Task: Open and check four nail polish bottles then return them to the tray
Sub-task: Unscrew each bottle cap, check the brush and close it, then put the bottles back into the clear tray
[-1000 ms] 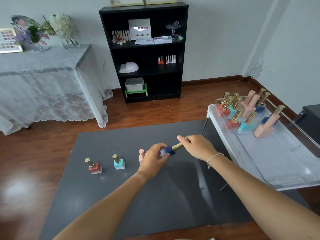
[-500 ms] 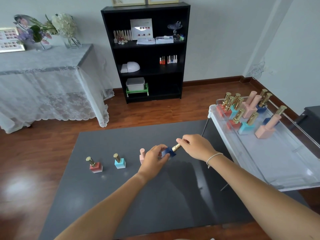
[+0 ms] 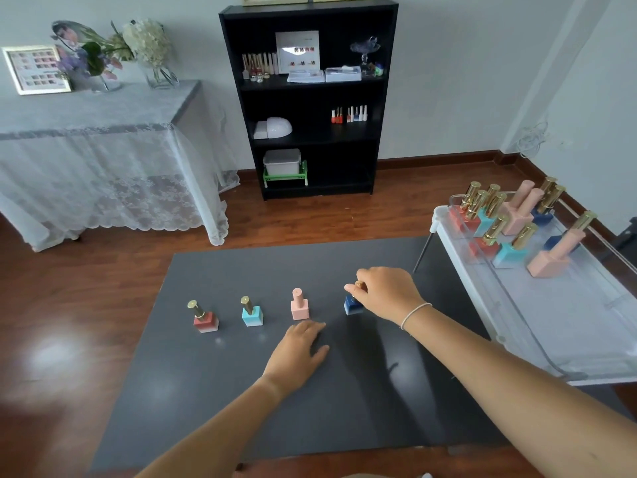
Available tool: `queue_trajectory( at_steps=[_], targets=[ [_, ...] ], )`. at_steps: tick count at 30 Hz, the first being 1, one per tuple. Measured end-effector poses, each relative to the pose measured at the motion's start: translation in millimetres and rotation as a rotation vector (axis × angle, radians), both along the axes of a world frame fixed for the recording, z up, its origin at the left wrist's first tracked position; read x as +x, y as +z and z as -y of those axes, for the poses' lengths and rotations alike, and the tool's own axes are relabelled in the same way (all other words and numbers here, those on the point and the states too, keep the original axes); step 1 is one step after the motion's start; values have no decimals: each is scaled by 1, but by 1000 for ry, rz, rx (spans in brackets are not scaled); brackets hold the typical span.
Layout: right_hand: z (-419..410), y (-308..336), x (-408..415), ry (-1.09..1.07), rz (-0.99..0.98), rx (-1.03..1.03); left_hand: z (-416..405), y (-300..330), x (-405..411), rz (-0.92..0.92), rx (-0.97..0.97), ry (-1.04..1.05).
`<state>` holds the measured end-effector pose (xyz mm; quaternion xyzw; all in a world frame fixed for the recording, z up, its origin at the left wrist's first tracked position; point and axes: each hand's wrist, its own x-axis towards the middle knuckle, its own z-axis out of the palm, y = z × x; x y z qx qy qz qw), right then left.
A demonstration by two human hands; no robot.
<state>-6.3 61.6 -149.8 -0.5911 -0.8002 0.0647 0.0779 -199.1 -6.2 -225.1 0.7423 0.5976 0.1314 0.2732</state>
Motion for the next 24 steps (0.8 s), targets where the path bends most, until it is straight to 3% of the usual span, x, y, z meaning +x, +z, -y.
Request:
queue_trajectory(
  at_steps=[5,10,17,24],
  targets=[
    [-1,-8,-4,-4,82,13,5,-4,-18,-224,73,-46],
    [1,-13,-5,-30,72,31,7,-6,-28,-269,69,-68],
    [1,-3,-11,-81,43,117,11,13,-51,-78,209,9],
    [-1,14,-77,80,-140,140,12,55,-107,16,409,172]
  ],
)
